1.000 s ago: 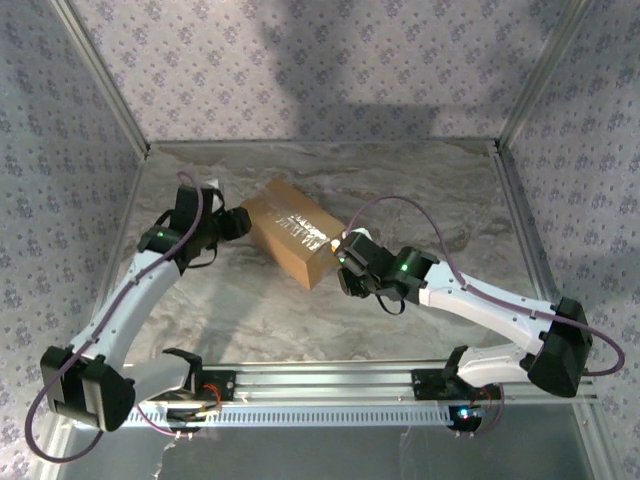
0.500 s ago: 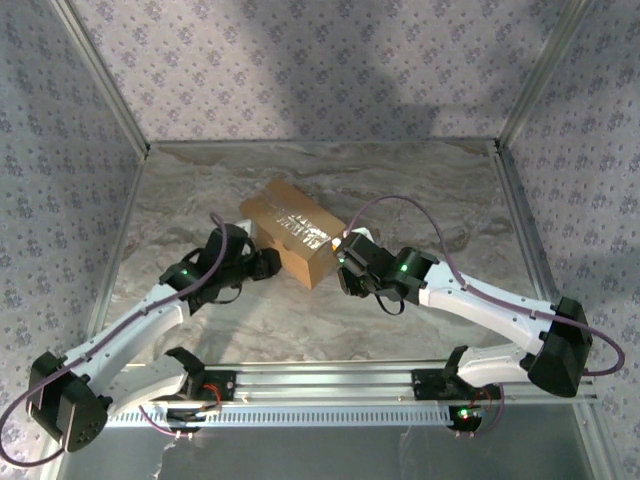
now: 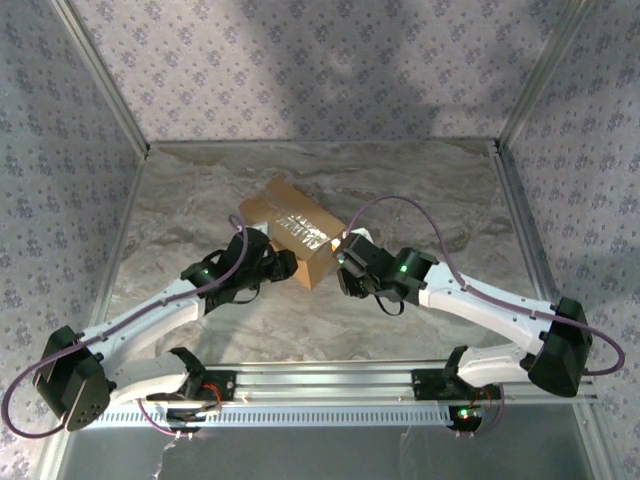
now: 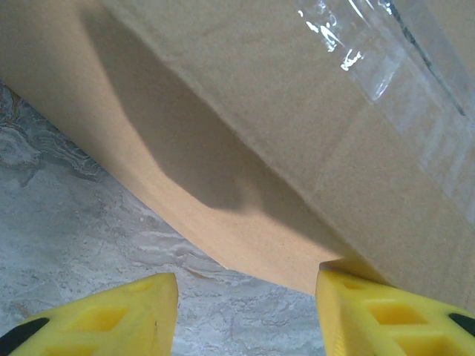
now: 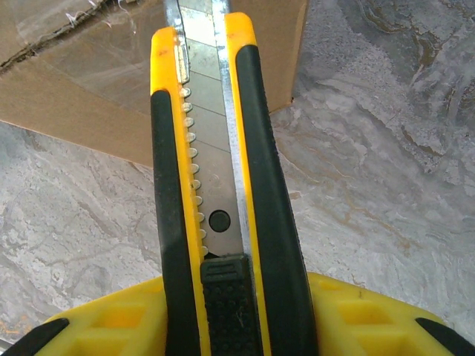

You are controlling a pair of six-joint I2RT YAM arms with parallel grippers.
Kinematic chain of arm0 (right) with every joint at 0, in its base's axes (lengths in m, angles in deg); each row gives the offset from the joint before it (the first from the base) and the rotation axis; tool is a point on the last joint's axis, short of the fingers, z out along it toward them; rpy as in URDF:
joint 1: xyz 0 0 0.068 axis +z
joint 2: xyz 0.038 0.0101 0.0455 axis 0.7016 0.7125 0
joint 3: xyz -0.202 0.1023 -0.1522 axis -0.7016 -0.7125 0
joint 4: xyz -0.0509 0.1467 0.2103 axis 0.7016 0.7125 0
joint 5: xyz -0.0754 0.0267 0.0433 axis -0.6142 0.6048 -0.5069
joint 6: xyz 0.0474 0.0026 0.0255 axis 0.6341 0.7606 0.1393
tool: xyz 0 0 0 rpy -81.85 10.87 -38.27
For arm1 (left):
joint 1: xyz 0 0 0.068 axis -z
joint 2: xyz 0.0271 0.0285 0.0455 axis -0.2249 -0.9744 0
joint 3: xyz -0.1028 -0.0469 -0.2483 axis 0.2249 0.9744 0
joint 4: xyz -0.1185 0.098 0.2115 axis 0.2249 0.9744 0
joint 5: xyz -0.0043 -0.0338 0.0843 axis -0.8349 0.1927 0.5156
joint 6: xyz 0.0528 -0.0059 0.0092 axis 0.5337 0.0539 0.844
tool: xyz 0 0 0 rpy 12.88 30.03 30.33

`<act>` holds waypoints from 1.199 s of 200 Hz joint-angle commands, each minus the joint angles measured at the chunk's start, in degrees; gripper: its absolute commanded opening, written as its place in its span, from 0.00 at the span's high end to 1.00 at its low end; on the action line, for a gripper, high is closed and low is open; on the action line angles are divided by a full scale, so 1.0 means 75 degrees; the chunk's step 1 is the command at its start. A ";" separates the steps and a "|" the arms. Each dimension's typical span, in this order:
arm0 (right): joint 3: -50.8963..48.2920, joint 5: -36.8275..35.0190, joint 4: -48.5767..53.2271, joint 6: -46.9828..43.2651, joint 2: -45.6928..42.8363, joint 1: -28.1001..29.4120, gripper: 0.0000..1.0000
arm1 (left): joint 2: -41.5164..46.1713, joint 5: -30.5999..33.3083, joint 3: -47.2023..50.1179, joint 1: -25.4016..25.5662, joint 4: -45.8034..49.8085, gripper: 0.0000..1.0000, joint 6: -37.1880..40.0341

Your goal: Unpack the express box

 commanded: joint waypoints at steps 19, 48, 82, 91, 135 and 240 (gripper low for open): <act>0.0187 -0.0276 -0.0066 0.0081 0.0018 0.0097 1.00 | -0.0090 0.0293 -0.0105 0.0102 -0.0416 0.47 -0.0120; 0.0215 -0.0266 -0.0047 0.0079 0.0031 0.0130 1.00 | -0.0223 0.0349 -0.0112 0.0209 -0.0550 0.47 -0.0173; 0.0294 -0.0264 0.0058 0.0060 0.0121 0.0180 1.00 | -0.0251 0.0505 -0.0075 0.0296 -0.0613 0.47 -0.0238; 0.0314 -0.0282 0.0085 0.0060 0.0126 0.0198 1.00 | -0.0244 0.0537 -0.0084 0.0325 -0.0603 0.48 -0.0260; 0.0343 -0.0317 0.0129 0.0031 0.0143 0.0229 1.00 | -0.0205 0.0712 -0.0070 0.0343 -0.0579 0.48 -0.0370; 0.0355 -0.0549 0.0265 0.0011 0.0123 0.0327 1.00 | -0.0099 0.0849 -0.0130 0.0379 -0.0485 0.48 -0.0477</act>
